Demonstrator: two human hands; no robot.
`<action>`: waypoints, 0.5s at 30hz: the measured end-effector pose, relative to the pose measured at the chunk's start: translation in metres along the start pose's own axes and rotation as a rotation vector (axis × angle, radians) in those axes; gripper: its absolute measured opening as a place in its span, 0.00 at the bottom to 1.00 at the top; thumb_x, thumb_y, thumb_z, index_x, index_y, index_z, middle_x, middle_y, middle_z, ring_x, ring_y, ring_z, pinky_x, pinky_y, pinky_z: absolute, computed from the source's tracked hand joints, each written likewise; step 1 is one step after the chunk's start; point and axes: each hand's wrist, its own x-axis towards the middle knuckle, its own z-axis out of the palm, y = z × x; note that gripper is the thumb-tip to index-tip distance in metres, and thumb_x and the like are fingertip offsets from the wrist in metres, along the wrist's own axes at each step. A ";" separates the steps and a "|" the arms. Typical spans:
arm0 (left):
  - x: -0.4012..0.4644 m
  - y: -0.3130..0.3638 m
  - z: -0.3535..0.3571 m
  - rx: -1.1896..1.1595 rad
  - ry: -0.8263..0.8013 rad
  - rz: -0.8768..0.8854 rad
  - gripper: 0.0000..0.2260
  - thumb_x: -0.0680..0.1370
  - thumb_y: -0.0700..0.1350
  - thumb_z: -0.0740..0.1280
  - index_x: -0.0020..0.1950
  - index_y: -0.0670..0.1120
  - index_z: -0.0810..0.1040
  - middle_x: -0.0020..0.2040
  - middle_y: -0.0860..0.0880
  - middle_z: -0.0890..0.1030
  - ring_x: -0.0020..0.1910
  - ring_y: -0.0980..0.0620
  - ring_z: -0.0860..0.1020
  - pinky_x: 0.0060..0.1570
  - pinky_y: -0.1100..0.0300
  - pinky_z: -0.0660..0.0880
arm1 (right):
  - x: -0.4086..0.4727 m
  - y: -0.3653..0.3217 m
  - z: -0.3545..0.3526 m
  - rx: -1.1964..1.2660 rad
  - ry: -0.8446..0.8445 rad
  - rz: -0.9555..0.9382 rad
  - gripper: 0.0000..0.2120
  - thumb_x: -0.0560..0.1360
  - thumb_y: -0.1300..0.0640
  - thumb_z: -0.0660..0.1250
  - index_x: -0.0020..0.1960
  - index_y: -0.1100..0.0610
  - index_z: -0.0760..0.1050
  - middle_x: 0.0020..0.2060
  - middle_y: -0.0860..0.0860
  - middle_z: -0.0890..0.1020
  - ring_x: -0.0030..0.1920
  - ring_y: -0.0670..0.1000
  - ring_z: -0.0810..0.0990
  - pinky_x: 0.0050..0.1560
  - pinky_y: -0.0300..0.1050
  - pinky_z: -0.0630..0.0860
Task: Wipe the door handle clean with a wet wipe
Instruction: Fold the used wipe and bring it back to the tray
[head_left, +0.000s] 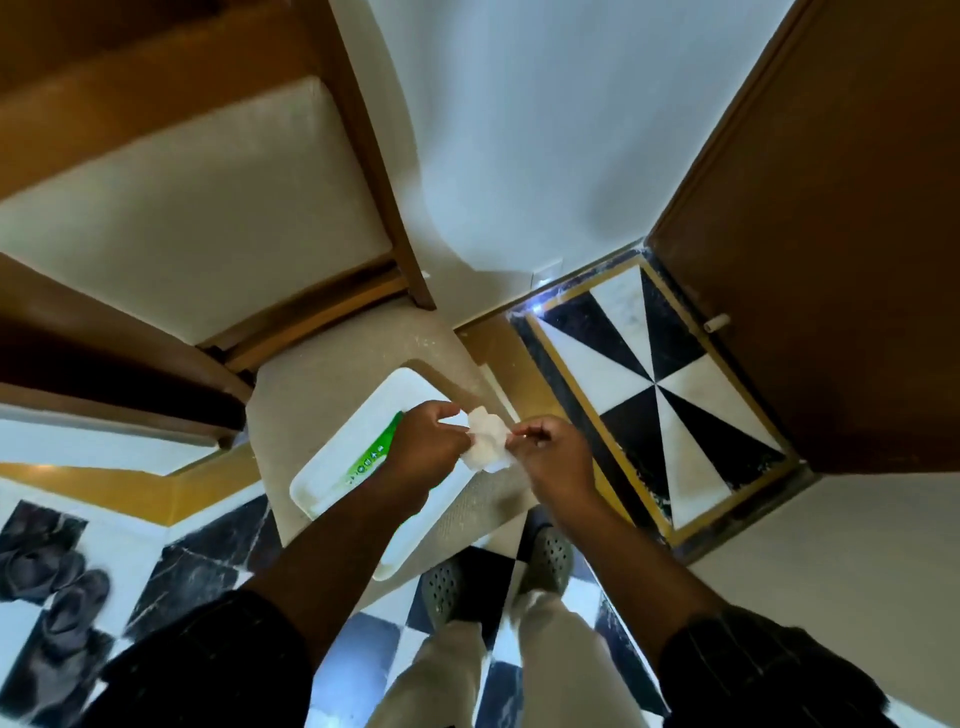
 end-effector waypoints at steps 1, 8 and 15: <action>0.015 -0.009 0.004 0.010 0.011 -0.019 0.18 0.78 0.39 0.69 0.68 0.43 0.75 0.65 0.41 0.78 0.59 0.42 0.79 0.57 0.49 0.79 | 0.010 0.009 0.010 -0.014 0.006 0.015 0.09 0.70 0.60 0.75 0.39 0.49 0.77 0.38 0.45 0.81 0.40 0.46 0.80 0.37 0.35 0.74; 0.116 -0.075 0.028 0.091 0.138 -0.019 0.10 0.74 0.35 0.69 0.54 0.44 0.80 0.51 0.39 0.84 0.48 0.41 0.82 0.47 0.50 0.81 | 0.083 0.075 0.073 0.067 -0.019 0.171 0.19 0.74 0.72 0.65 0.31 0.52 0.75 0.29 0.55 0.78 0.27 0.53 0.76 0.29 0.44 0.76; 0.155 -0.122 0.035 0.318 0.144 0.031 0.16 0.73 0.32 0.66 0.58 0.43 0.79 0.53 0.42 0.84 0.53 0.47 0.80 0.50 0.62 0.69 | 0.100 0.109 0.105 -0.061 -0.117 0.146 0.07 0.77 0.66 0.62 0.51 0.61 0.79 0.38 0.55 0.81 0.33 0.56 0.83 0.38 0.53 0.83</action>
